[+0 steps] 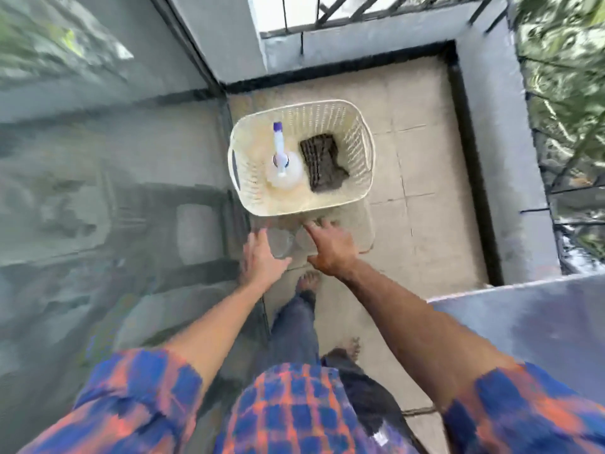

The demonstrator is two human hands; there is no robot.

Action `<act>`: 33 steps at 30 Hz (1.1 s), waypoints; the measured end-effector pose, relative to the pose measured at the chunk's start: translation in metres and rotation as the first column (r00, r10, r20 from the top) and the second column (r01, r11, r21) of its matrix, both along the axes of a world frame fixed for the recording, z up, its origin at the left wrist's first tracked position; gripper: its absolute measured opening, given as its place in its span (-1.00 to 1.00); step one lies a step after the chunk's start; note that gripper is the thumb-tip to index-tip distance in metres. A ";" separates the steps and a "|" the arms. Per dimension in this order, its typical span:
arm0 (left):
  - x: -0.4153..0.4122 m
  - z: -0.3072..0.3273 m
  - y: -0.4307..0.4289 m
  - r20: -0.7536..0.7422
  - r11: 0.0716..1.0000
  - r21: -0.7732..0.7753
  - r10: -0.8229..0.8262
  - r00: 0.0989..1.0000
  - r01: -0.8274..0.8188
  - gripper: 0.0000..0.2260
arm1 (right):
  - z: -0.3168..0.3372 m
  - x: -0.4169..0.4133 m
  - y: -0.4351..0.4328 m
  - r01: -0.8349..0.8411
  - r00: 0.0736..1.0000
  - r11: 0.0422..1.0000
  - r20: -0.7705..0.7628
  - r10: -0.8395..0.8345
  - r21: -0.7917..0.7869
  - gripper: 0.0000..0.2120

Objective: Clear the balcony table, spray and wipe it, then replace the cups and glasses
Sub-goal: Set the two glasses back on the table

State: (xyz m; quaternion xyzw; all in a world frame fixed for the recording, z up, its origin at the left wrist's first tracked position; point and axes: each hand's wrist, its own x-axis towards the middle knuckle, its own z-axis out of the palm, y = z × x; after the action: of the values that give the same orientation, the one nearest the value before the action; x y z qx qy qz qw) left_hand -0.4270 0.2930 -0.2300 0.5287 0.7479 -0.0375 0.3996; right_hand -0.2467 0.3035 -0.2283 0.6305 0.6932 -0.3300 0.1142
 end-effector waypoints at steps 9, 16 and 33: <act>0.011 -0.011 0.014 -0.112 1.000 0.021 0.021 0.993 -0.019 -0.15 | -0.016 -0.011 0.004 0.004 0.999 0.996 -0.040 0.000 0.094 -0.29; -0.004 0.032 -0.010 0.236 0.688 -0.293 0.725 0.647 -0.664 -0.30 | 0.036 0.042 -0.024 0.654 0.627 0.708 -0.334 -0.704 -0.265 -0.25; 0.153 0.209 -0.118 0.769 0.768 -0.639 0.640 0.006 0.023 -0.22 | 0.201 0.209 -0.306 0.501 -0.743 0.430 -0.628 -0.231 -0.751 -0.45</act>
State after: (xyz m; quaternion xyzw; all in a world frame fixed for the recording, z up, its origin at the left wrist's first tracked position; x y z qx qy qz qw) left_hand -0.2738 0.1746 -0.0211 0.1030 0.3441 0.2339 0.9035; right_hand -0.0377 -0.0030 -0.0273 0.3398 0.0259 -0.6000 -0.7238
